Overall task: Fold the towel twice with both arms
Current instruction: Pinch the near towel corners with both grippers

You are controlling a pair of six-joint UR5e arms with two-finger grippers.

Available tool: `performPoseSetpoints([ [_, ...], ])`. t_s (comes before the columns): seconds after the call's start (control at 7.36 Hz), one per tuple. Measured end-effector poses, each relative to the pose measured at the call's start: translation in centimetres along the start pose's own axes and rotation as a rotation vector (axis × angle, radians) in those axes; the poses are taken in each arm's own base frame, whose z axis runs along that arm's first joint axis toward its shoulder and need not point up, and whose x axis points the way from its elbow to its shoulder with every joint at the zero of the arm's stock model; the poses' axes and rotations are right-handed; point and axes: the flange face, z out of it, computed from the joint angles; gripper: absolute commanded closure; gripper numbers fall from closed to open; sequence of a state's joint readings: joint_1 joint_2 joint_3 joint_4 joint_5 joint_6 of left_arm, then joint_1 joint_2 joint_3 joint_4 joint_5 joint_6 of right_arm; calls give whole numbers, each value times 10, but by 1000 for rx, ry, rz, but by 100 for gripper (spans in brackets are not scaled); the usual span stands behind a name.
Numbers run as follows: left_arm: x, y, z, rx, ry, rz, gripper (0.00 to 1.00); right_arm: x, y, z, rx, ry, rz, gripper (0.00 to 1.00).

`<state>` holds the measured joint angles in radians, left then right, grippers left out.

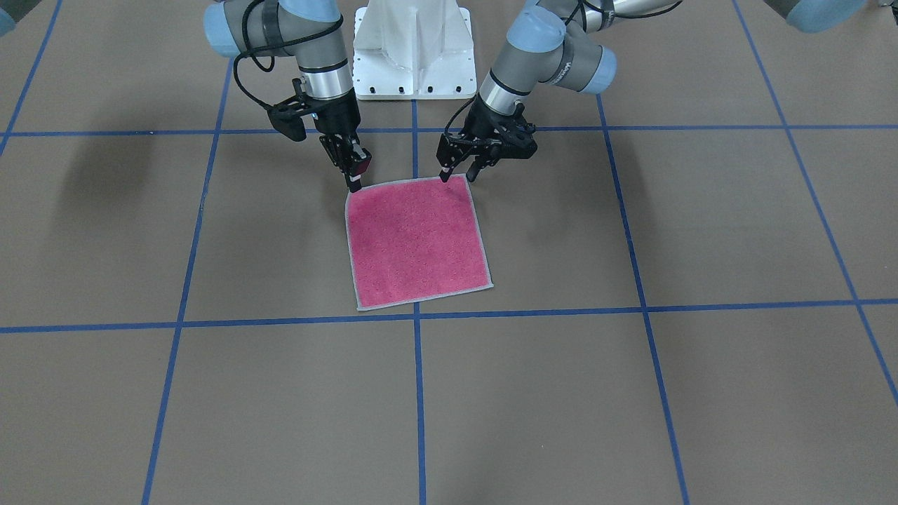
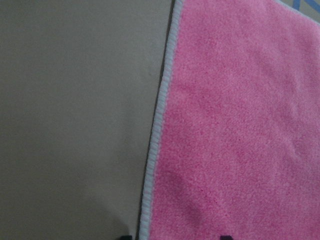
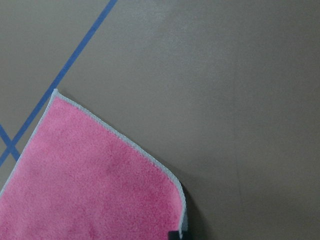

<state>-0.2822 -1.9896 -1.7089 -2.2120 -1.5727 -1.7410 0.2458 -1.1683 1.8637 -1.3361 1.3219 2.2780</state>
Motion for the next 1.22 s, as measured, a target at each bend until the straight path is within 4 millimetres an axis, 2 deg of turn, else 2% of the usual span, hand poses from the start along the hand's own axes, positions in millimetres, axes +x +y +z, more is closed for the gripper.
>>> performPoseSetpoints([
  [0.68, 2, 11, 2, -7, 4, -6, 43, 0, 1, 0, 5, -5, -1, 100],
  [1.22, 26, 17, -4, -16, 46, -44, 43, 0, 0, 1, 13, -10, -3, 100],
])
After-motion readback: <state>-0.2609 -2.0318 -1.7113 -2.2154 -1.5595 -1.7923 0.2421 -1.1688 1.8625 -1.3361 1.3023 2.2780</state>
